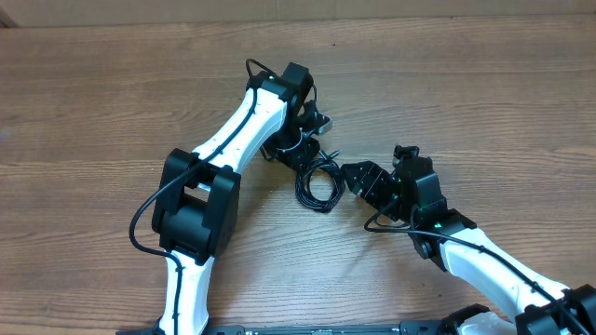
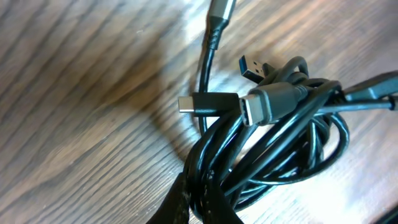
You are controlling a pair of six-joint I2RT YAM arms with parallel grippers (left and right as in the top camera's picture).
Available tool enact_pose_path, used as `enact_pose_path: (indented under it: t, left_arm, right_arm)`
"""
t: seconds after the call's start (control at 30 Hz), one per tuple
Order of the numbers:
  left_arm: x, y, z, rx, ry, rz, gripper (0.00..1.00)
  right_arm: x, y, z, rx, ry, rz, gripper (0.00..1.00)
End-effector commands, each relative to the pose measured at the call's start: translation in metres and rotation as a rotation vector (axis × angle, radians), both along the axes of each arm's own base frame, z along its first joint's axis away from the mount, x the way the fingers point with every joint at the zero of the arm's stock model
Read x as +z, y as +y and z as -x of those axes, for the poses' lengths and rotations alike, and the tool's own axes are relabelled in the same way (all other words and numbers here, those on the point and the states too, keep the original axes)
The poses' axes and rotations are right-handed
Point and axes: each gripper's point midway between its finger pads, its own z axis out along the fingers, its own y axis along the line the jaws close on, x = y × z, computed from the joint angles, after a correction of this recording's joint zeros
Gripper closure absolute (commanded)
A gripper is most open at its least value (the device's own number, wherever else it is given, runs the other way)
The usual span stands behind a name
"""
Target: Untangle cables
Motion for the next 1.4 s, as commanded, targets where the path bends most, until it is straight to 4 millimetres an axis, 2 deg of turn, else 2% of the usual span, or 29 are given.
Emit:
enact_pose_path:
  t: [0.0, 0.07, 0.2, 0.3, 0.43, 0.6, 0.8, 1.0, 1.13, 1.23, 1.37]
  left_arm:
    - [0.029, -0.020, -0.001, -0.159, -0.062, 0.163, 0.96]
    - [0.030, -0.022, 0.000, -0.210, -0.076, 0.188, 0.96]
    - [0.030, -0.022, 0.000, -0.247, -0.088, 0.194, 0.96]
    - [0.030, -0.021, -0.001, -0.253, -0.093, 0.196, 0.96]
    - [0.030, -0.020, -0.003, -0.256, -0.098, 0.198, 0.96]
    - [0.032, -0.024, -0.001, -0.254, -0.091, 0.223, 0.96]
    - [0.042, -0.041, 0.001, -0.252, -0.081, 0.338, 0.96]
    - [0.050, -0.052, 0.001, -0.250, -0.080, 0.416, 0.96]
    - [0.052, -0.056, -0.005, -0.153, -0.061, 0.416, 0.96]
    - [0.060, -0.067, -0.007, -0.103, -0.038, 0.481, 0.96]
    - [0.063, -0.072, -0.014, -0.012, -0.016, 0.496, 0.96]
  right_arm:
    - [-0.004, 0.010, 0.004, 0.099, -0.020, 0.010, 0.31]
    - [-0.002, 0.024, 0.013, 0.212, -0.035, -0.026, 0.31]
    - [-0.005, 0.026, 0.018, 0.236, -0.017, -0.032, 0.38]
    - [-0.005, 0.027, 0.018, 0.238, -0.016, -0.033, 0.49]
    - [-0.005, 0.027, 0.018, 0.238, -0.015, -0.033, 0.71]
    - [-0.005, 0.027, 0.018, 0.238, -0.015, -0.034, 0.87]
    - [-0.005, 0.027, 0.018, 0.237, -0.012, -0.037, 0.96]
    - [-0.005, 0.028, 0.019, 0.228, 0.000, -0.049, 0.96]
    - [-0.005, 0.032, 0.021, 0.236, 0.003, -0.049, 0.96]
    - [-0.007, 0.032, 0.021, 0.229, -0.001, -0.032, 0.96]
    - [-0.008, 0.031, 0.021, 0.223, 0.001, -0.025, 0.87]
